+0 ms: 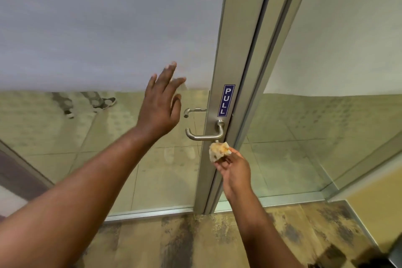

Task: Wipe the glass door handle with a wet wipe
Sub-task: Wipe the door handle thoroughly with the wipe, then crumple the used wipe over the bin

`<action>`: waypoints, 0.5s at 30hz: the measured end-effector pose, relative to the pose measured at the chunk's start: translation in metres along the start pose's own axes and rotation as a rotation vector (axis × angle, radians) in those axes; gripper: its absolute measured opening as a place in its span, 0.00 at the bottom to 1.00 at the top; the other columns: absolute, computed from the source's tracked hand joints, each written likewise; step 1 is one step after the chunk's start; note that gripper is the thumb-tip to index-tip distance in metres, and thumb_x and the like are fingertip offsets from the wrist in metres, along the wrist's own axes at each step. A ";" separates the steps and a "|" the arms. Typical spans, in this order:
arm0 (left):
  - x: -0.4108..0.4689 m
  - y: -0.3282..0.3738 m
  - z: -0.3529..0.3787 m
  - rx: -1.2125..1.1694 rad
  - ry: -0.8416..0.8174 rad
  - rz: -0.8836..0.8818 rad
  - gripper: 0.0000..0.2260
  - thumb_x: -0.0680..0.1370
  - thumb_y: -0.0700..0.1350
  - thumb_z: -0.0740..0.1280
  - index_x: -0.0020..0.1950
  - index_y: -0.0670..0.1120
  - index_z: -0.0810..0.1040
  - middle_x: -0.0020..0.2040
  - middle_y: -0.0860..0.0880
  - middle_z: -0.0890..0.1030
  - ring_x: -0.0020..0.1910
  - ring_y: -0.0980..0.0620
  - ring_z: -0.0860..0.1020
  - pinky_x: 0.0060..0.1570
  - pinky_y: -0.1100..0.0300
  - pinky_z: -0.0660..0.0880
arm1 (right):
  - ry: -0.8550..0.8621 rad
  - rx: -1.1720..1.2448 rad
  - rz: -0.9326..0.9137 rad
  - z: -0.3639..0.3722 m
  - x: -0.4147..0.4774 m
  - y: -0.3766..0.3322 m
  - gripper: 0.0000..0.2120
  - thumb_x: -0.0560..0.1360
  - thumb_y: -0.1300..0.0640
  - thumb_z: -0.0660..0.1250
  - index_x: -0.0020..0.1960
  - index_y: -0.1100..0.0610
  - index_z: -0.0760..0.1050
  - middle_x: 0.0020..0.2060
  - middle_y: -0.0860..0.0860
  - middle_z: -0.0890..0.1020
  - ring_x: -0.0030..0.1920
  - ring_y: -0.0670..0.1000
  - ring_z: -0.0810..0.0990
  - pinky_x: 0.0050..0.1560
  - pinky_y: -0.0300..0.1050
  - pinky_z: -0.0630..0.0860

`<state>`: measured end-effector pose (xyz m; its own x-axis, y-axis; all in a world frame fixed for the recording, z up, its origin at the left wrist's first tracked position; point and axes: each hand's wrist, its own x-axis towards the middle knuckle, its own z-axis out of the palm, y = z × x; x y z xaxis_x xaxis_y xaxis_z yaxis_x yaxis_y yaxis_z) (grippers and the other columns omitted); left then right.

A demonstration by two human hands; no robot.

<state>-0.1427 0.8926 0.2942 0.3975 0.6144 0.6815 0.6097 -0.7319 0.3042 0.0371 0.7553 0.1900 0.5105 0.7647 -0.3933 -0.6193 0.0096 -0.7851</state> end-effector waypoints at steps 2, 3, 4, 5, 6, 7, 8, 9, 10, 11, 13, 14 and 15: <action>-0.048 0.012 0.010 -0.114 -0.033 -0.124 0.19 0.81 0.42 0.61 0.73 0.47 0.73 0.81 0.49 0.64 0.80 0.50 0.61 0.78 0.47 0.57 | 0.001 0.009 0.024 -0.006 -0.016 0.009 0.11 0.82 0.64 0.60 0.60 0.63 0.78 0.52 0.61 0.87 0.51 0.58 0.86 0.57 0.55 0.80; -0.070 0.018 0.017 -0.160 -0.061 -0.173 0.18 0.81 0.44 0.62 0.72 0.48 0.74 0.80 0.50 0.66 0.78 0.51 0.64 0.76 0.48 0.61 | -0.002 0.003 0.032 -0.008 -0.020 0.013 0.11 0.82 0.63 0.60 0.60 0.63 0.78 0.53 0.62 0.86 0.51 0.58 0.86 0.55 0.54 0.80; -0.090 0.023 0.023 -0.207 -0.087 -0.206 0.18 0.81 0.45 0.63 0.71 0.50 0.75 0.78 0.53 0.69 0.76 0.52 0.67 0.74 0.49 0.65 | -0.007 0.004 0.033 -0.008 -0.024 0.016 0.11 0.82 0.63 0.60 0.61 0.64 0.78 0.54 0.63 0.86 0.51 0.59 0.86 0.53 0.53 0.81; -0.108 0.029 0.027 -0.259 -0.108 -0.238 0.17 0.81 0.46 0.64 0.70 0.52 0.76 0.75 0.56 0.72 0.74 0.54 0.70 0.71 0.48 0.69 | -0.019 0.006 0.027 -0.007 -0.029 0.017 0.12 0.82 0.63 0.60 0.61 0.64 0.78 0.54 0.64 0.86 0.50 0.58 0.86 0.51 0.52 0.81; -0.123 0.035 0.028 -0.320 -0.123 -0.279 0.16 0.82 0.47 0.65 0.70 0.53 0.76 0.72 0.59 0.73 0.71 0.56 0.73 0.69 0.48 0.73 | -0.037 0.007 0.019 -0.004 -0.035 0.017 0.12 0.82 0.63 0.60 0.62 0.65 0.78 0.54 0.63 0.86 0.48 0.57 0.86 0.50 0.51 0.81; -0.133 0.041 0.028 -0.385 -0.137 -0.329 0.15 0.82 0.47 0.67 0.69 0.55 0.76 0.69 0.62 0.75 0.67 0.60 0.75 0.65 0.48 0.76 | -0.063 -0.004 0.011 0.000 -0.041 0.016 0.12 0.82 0.64 0.60 0.61 0.65 0.78 0.52 0.63 0.86 0.47 0.57 0.86 0.49 0.51 0.81; -0.141 0.048 0.027 -0.445 -0.150 -0.383 0.15 0.82 0.47 0.69 0.69 0.57 0.76 0.66 0.64 0.76 0.63 0.63 0.77 0.61 0.49 0.79 | -0.094 -0.020 0.003 0.003 -0.046 0.015 0.11 0.81 0.64 0.61 0.61 0.65 0.77 0.51 0.62 0.86 0.46 0.56 0.86 0.49 0.51 0.81; -0.146 0.054 0.026 -0.506 -0.160 -0.439 0.17 0.81 0.46 0.71 0.68 0.58 0.76 0.64 0.65 0.77 0.60 0.64 0.78 0.59 0.50 0.80 | -0.135 -0.035 -0.006 0.006 -0.052 0.013 0.10 0.81 0.65 0.61 0.60 0.65 0.77 0.50 0.62 0.86 0.46 0.56 0.86 0.49 0.51 0.80; -0.151 0.059 0.022 -0.570 -0.167 -0.492 0.17 0.80 0.46 0.73 0.68 0.57 0.77 0.63 0.64 0.78 0.58 0.63 0.79 0.57 0.50 0.80 | -0.180 -0.048 -0.019 0.011 -0.060 0.011 0.10 0.80 0.67 0.62 0.59 0.65 0.77 0.49 0.62 0.86 0.45 0.56 0.86 0.50 0.51 0.80; -0.154 0.062 0.018 -0.632 -0.166 -0.543 0.17 0.80 0.45 0.73 0.67 0.56 0.78 0.61 0.62 0.80 0.57 0.61 0.81 0.56 0.50 0.81 | -0.224 -0.064 -0.030 0.015 -0.067 0.011 0.09 0.78 0.68 0.64 0.57 0.64 0.78 0.48 0.63 0.86 0.45 0.56 0.86 0.49 0.50 0.81; -0.157 0.065 0.007 -0.739 -0.155 -0.617 0.15 0.79 0.42 0.73 0.64 0.56 0.81 0.57 0.57 0.84 0.53 0.56 0.83 0.54 0.46 0.82 | -0.286 -0.118 -0.065 0.024 -0.079 0.013 0.09 0.74 0.67 0.69 0.53 0.63 0.80 0.50 0.67 0.85 0.47 0.59 0.85 0.49 0.50 0.81; -0.157 0.066 0.002 -0.777 -0.142 -0.645 0.14 0.78 0.42 0.73 0.60 0.57 0.82 0.54 0.55 0.85 0.51 0.52 0.83 0.54 0.45 0.82 | -0.311 -0.146 -0.090 0.028 -0.084 0.015 0.09 0.71 0.66 0.71 0.51 0.61 0.81 0.50 0.68 0.84 0.48 0.60 0.84 0.48 0.51 0.80; -0.158 0.066 -0.005 -0.801 -0.125 -0.672 0.13 0.77 0.41 0.73 0.56 0.57 0.84 0.51 0.54 0.86 0.49 0.49 0.83 0.52 0.46 0.82 | -0.330 -0.168 -0.113 0.032 -0.089 0.018 0.10 0.68 0.65 0.72 0.49 0.61 0.82 0.49 0.68 0.85 0.47 0.61 0.84 0.47 0.50 0.80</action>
<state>-0.1687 0.7461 0.2098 0.2416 0.9587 0.1499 0.1176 -0.1823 0.9762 -0.0386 0.7078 0.2265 0.3337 0.9312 -0.1466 -0.4499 0.0206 -0.8928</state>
